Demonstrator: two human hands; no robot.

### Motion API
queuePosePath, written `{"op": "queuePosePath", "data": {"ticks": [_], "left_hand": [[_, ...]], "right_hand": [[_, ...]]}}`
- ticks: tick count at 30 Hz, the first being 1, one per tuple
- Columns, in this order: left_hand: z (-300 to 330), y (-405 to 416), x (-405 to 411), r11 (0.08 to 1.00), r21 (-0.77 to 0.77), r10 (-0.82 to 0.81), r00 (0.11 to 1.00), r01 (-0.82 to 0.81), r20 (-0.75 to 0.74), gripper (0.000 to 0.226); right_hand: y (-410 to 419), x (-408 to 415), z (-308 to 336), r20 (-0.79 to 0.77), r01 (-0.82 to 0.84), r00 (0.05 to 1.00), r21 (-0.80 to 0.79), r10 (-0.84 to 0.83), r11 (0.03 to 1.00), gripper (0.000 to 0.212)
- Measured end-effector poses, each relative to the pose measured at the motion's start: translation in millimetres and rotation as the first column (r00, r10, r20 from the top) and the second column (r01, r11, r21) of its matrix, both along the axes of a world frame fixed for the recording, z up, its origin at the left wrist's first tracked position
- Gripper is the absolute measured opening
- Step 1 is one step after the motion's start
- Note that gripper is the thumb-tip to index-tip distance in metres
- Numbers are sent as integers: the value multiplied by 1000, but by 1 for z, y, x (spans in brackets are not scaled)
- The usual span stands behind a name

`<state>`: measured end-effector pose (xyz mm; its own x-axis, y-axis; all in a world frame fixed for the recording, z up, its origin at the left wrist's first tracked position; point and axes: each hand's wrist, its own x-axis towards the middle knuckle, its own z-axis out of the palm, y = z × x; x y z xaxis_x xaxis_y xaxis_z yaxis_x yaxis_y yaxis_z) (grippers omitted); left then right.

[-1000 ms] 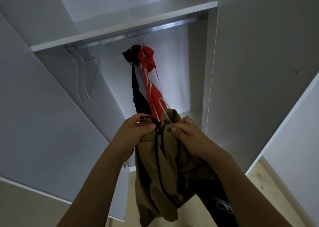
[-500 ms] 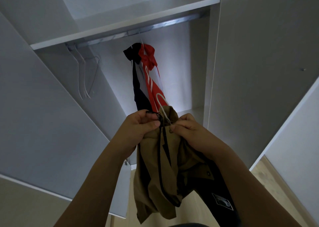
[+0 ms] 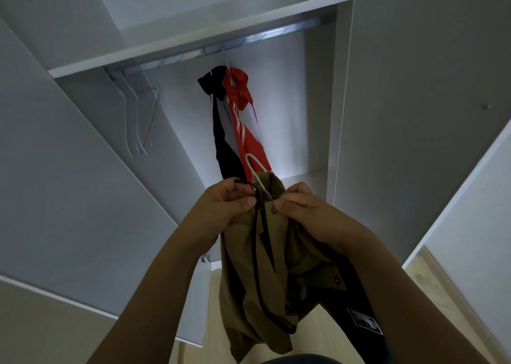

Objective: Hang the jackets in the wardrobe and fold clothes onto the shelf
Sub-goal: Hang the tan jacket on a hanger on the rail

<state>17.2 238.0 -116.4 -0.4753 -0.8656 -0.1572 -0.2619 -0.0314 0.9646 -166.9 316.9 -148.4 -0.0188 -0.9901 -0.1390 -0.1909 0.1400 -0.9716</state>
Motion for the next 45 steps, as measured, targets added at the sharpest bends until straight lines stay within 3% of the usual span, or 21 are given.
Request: {"op": "queuePosePath", "data": {"ticks": [20,27,34,40,45], "left_hand": [[7,3,5,977,-157,-132,988,144,83,13],[6,4,4,956,-204,-187,974,211,131,20],[2,3,-2,974,-182,-122,990,133,71,14],[-6,4,-5,985,-121,-111,991,119,73,21],[-11,6,-4,979,-167,-108,993,115,48,15]], "right_hand": [[-2,4,-3,86,8,996,67,-14,998,18],[-6,6,-8,158,81,983,118,-99,990,33],[-10,11,-9,211,156,964,47,-163,987,17],[-14,7,-4,90,118,989,-19,-116,993,18],[-13,10,-9,74,195,979,-101,-188,976,15]]}}
